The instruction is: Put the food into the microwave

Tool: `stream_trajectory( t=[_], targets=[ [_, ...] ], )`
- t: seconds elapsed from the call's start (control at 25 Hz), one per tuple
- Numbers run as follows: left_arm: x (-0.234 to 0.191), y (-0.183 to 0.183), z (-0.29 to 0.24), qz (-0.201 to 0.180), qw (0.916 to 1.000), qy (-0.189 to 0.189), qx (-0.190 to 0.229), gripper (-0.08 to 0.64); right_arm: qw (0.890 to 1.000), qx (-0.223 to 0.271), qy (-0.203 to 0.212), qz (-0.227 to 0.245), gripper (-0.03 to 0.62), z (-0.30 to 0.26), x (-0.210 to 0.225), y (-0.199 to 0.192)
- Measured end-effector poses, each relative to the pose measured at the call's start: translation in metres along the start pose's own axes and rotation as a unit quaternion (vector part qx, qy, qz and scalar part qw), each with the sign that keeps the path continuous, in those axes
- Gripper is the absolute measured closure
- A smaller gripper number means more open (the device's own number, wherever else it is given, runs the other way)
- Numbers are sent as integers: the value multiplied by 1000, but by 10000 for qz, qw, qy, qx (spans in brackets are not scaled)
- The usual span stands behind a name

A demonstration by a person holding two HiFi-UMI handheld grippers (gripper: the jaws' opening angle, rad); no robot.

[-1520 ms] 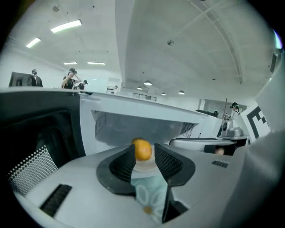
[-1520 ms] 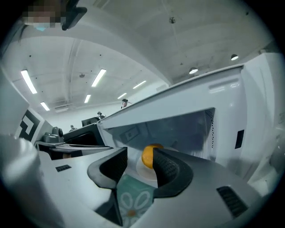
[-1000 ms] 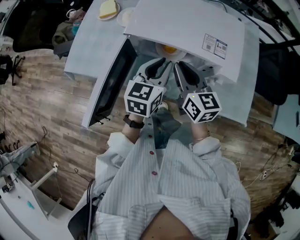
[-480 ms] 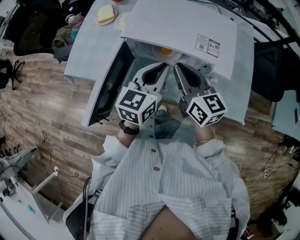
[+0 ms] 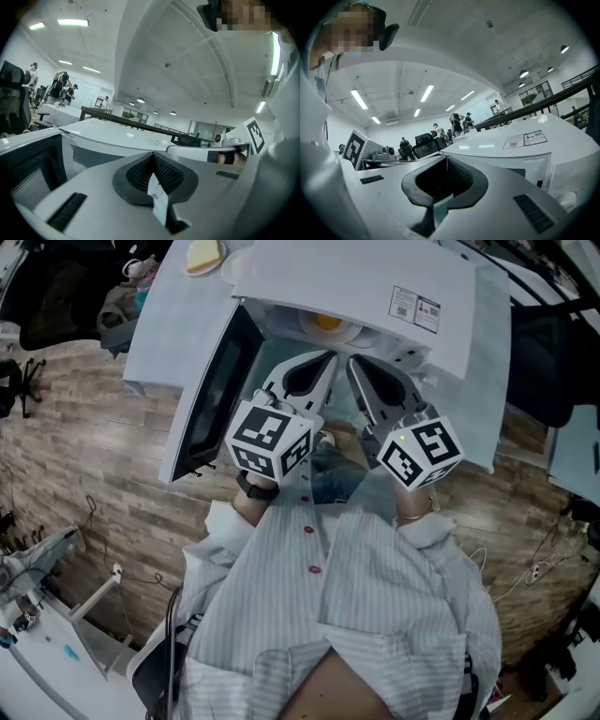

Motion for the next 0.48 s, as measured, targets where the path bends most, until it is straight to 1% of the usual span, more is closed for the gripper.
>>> stream_trajectory(
  t=[0.28, 0.48],
  targets=[
    [7, -2, -2, -169, 9998, -8, -56, 551, 10000, -62, -49, 13, 557, 6, 1, -3],
    [11, -2, -3, -93, 9999, -79, -69, 551, 9998, -71, -99, -152, 557, 9, 3, -7]
  ],
)
Point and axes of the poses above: the fingertips, and each gripper's own axes: z backward along the fingers, x to its right, y out of its top, the point moved 8 cm from there along z, backward along the fingers, and after that the axes turned 3 degrees about -z, right-handed, at the moved point
